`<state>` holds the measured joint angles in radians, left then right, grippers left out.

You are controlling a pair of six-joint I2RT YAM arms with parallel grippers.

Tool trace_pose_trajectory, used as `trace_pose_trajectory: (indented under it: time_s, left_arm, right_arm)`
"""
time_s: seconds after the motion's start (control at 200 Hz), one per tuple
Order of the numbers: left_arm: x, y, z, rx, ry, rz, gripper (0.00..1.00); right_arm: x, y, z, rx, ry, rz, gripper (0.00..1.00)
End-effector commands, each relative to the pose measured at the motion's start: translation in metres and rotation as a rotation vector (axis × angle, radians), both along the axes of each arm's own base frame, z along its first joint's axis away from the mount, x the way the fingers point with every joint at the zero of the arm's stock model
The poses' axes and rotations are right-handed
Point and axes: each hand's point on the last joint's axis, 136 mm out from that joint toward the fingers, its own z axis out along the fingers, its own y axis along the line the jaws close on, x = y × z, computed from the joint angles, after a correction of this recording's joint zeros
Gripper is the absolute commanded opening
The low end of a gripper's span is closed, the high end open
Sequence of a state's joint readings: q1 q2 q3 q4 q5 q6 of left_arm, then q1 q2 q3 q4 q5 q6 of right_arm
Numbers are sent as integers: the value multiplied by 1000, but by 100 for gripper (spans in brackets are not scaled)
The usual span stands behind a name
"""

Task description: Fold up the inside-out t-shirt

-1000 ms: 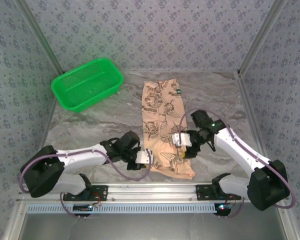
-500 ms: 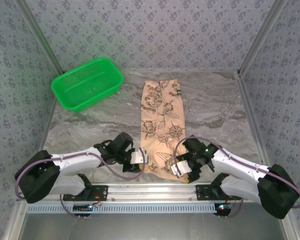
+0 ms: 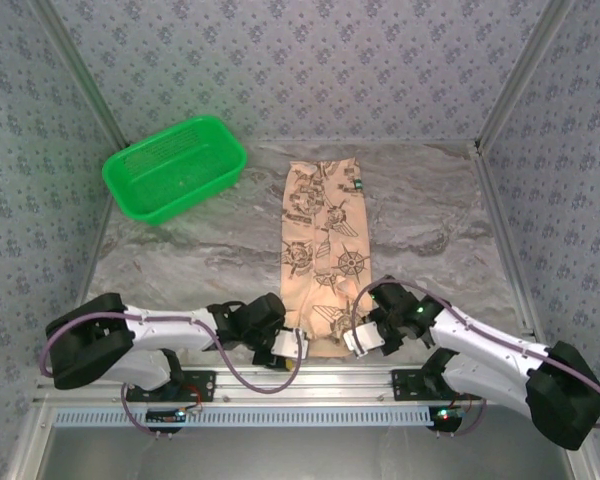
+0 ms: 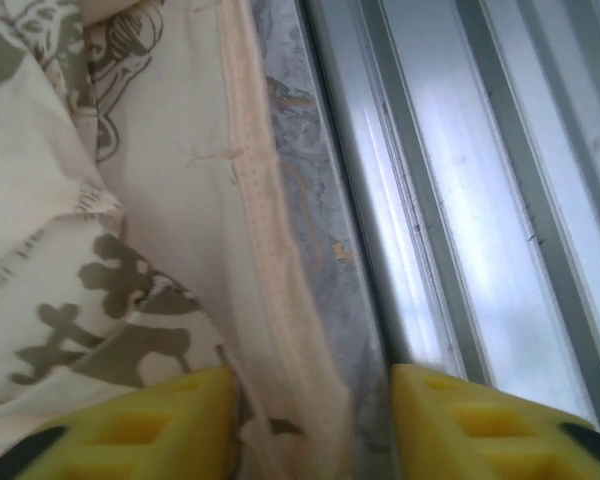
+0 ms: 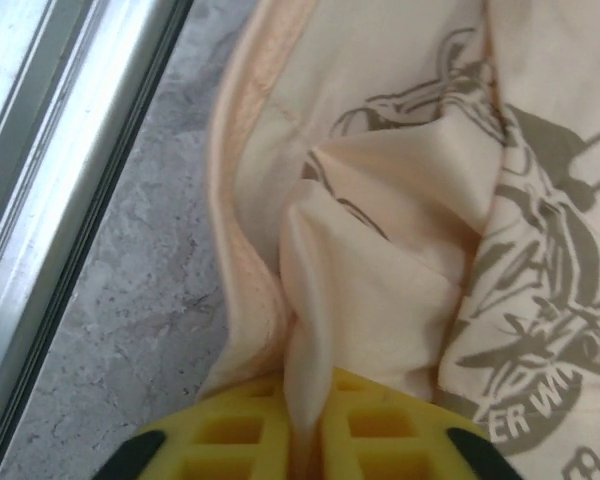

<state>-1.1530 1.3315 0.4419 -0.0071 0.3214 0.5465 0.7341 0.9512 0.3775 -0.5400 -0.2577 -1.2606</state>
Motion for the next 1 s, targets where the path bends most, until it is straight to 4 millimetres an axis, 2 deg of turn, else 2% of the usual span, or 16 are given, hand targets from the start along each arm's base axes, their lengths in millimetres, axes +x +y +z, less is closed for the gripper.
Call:
trace_pose_trajectory:
  time_s: [0.0,0.08,0.16,0.245,0.38,0.5,0.64,0.69,0.775,0.855,0.944,0.994]
  left_arm:
    - [11,3,-1,34,-67,25,23]
    - [12,4,8,29,-82,18,0]
    - [4,6,19,22,-58,-11,0]
    - [-9,6,43,-12,7,-38,0]
    - [-40,1,92,-80,117,-102,0]
    - [-55,-2,136,-135,134,-98,0]
    - [-63,16,197,-155,143,-80,0]
    - [-60,16,223,-195,114,-76,0]
    - [-59,14,250,-229,77,-108,0]
    - [-45,10,257,-222,52,-101,0]
    - [-9,7,257,-239,90,-29,0]
    - [11,8,249,-232,93,-9,0]
  right_arm:
    - [-10,-11,1,-27,40,-6,6]
    - [-21,-15,8,-25,97,6,4]
    - [-29,-19,23,-22,146,14,3]
    - [-41,-20,42,-24,216,36,0]
    - [-56,-20,79,-40,267,66,0]
    - [-63,-18,111,3,230,28,0]
    - [-81,-24,168,72,185,-7,0]
    - [-82,-22,188,123,146,-17,0]
    - [-77,-17,216,186,90,-48,0]
    - [-66,-12,222,175,53,-54,0]
    - [-41,-5,214,147,39,-98,0]
    - [-24,1,214,189,81,-160,0]
